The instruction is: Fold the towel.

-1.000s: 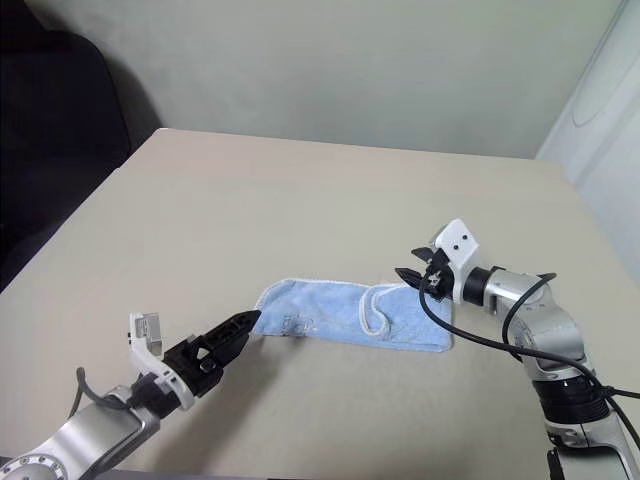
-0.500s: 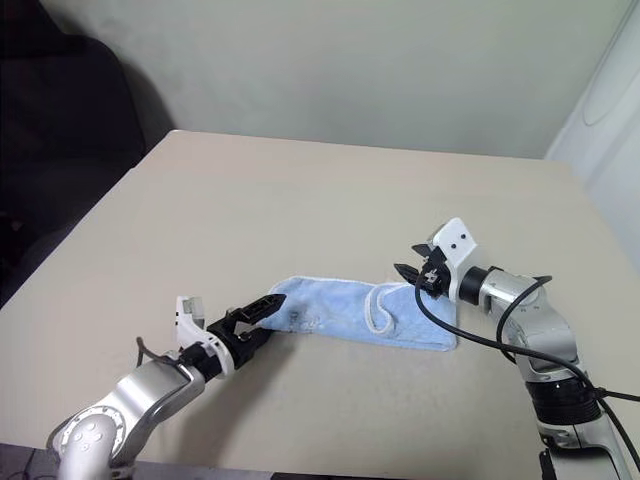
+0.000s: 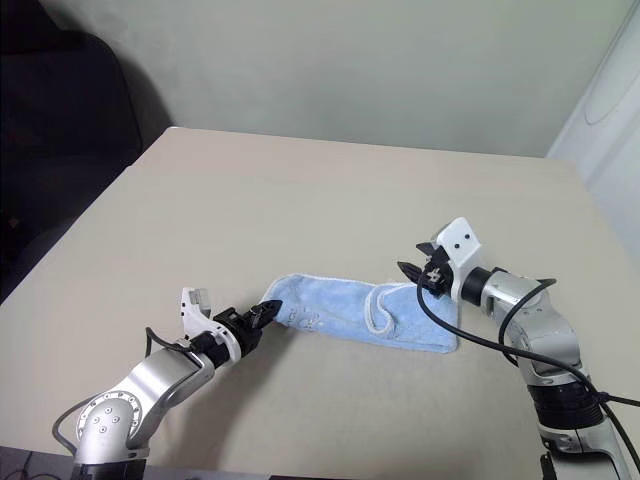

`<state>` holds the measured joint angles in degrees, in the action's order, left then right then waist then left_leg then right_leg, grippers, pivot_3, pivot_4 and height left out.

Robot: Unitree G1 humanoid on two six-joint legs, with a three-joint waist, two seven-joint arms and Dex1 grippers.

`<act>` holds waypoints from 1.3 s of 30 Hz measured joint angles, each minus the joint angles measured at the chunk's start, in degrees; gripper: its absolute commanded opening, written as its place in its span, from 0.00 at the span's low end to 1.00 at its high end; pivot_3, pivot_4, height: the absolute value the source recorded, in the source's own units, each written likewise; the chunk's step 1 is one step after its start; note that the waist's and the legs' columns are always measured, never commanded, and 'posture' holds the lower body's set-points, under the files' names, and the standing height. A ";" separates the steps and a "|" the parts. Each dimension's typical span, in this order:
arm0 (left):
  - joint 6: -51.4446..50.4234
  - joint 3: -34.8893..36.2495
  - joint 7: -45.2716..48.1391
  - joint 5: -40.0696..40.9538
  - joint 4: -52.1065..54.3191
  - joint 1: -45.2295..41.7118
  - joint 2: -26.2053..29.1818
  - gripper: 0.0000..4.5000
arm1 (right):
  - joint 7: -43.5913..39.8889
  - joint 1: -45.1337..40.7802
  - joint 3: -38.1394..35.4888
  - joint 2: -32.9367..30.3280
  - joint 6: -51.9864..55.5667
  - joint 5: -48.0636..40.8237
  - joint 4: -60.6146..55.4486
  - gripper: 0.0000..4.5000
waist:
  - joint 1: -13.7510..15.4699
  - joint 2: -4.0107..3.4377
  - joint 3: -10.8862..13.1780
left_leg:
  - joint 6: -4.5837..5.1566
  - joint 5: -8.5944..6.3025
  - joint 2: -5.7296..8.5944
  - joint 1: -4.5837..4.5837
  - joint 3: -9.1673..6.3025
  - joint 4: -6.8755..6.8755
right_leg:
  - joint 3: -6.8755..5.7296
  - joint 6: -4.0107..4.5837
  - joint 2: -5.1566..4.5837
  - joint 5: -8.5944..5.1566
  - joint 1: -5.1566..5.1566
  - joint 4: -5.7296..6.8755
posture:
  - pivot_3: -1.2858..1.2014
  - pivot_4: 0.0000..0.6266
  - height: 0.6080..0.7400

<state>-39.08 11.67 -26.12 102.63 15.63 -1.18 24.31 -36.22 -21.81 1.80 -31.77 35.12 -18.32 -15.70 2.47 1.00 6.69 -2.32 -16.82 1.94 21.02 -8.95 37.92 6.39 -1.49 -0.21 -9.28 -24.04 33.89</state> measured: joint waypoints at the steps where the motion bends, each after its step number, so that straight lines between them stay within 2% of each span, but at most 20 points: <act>1: -0.15 0.00 0.96 -0.66 0.45 0.00 0.24 0.01 | 0.04 0.25 -0.42 0.00 0.04 -0.04 -0.34 0.61 | 0.00 0.05 0.03 | 0.03 0.02 0.00 0.00 -0.01 0.01 | 0.01 -0.11 0.00 -0.07 0.00 -0.01 | 0.52 0.24 1.00; 4: -1.07 0.00 4.76 -2.15 1.75 -0.66 2.28 0.01 | 0.28 1.42 -1.68 -0.41 0.44 -0.11 -0.74 0.61 | 0.03 0.19 0.12 | 0.05 0.03 0.00 0.04 -0.07 0.04 | 0.04 -0.15 -0.03 -0.15 0.00 -0.02 | 0.52 0.24 1.00; 9: -3.93 -0.80 13.74 -5.92 5.15 -8.33 6.85 0.01 | 1.65 3.63 -5.98 -0.70 1.70 -0.61 -0.64 0.61 | 0.10 0.30 0.18 | 0.07 0.01 0.01 0.08 -0.10 0.05 | 0.09 -0.04 -0.08 -0.11 -0.01 -0.04 | 0.52 0.24 1.00; 11: -6.21 -3.66 18.46 -9.03 6.18 -12.97 8.61 0.01 | 2.60 4.61 -8.29 -0.92 1.99 -0.63 -0.38 0.61 | 0.11 0.31 0.18 | 0.08 0.00 0.02 0.06 -0.12 0.05 | 0.10 0.09 -0.09 -0.03 0.01 -0.06 | 0.52 0.24 1.00; 15: -10.81 -15.53 30.23 -22.41 4.67 -25.62 9.42 0.01 | 4.76 7.05 -13.17 -1.97 2.31 -0.51 1.56 0.61 | 0.44 0.32 0.19 | 0.18 0.01 0.13 0.07 -0.16 0.10 | 0.19 0.11 -0.32 -0.02 0.13 -0.09 | 0.52 0.24 1.00; 21: -12.65 -30.99 43.40 -40.57 -4.77 -36.76 0.82 0.01 | 7.20 9.32 -17.26 -2.47 2.38 -0.46 1.85 0.61 | -0.16 0.38 0.23 | 0.27 0.00 0.19 0.08 -0.07 0.09 | 0.14 -0.22 -0.55 -0.19 0.12 -0.15 | 0.52 0.24 1.00; 25: -12.51 -39.32 50.42 -52.30 -11.62 -43.83 -5.55 0.01 | 8.77 11.43 -18.53 -2.18 3.16 -0.59 0.14 0.61 | -0.18 0.37 0.24 | 0.52 0.11 0.24 0.10 0.02 0.07 | 0.15 -0.86 -0.65 -0.42 0.23 -0.18 | 0.52 0.24 1.00; 29: -11.03 -44.66 56.52 -61.56 -18.52 -46.39 -11.14 0.01 | 10.65 14.90 -20.81 -1.19 4.42 -1.07 -4.28 0.61 | -0.14 0.38 0.25 | 0.64 0.13 0.28 0.11 0.05 0.08 | 0.15 -1.08 -0.76 -0.47 0.31 -0.22 | 0.52 0.24 1.00; 33: -10.54 -46.32 60.48 -68.35 -22.38 -46.75 -13.17 0.01 | 11.65 17.35 -22.93 -0.91 5.86 -1.86 -7.09 0.61 | -0.18 0.38 0.26 | 0.71 0.16 0.29 0.17 0.07 0.08 | 0.14 -1.32 -0.81 -0.60 0.34 -0.37 | 0.52 0.24 1.00; 37: -10.49 -45.28 62.34 -70.86 -24.43 -46.68 -16.01 0.23 | 12.40 17.97 -23.56 -0.90 6.66 -2.22 -8.44 0.61 | -0.17 0.36 0.26 | 0.83 0.23 0.32 0.35 0.08 0.10 | 0.15 -1.55 -0.89 -0.56 0.34 -0.54 | 0.52 0.24 1.00; 39: -10.54 -43.42 63.38 -70.85 -24.50 -46.59 -17.16 0.39 | 12.52 17.98 -23.54 -0.90 6.84 -2.34 -8.80 0.61 | -0.16 0.35 0.26 | 0.87 0.26 0.33 0.40 0.09 0.11 | 0.15 -1.72 -0.94 -0.46 0.33 -0.62 | 0.52 0.24 1.00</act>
<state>-49.63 -31.75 37.26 31.78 -8.87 -47.77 7.15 -23.69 -3.83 -21.74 -32.67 41.96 -20.66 -24.50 2.31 1.35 6.95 -1.45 -16.56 2.28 21.42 -8.86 38.03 6.54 -3.21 -1.15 -9.74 -23.71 33.27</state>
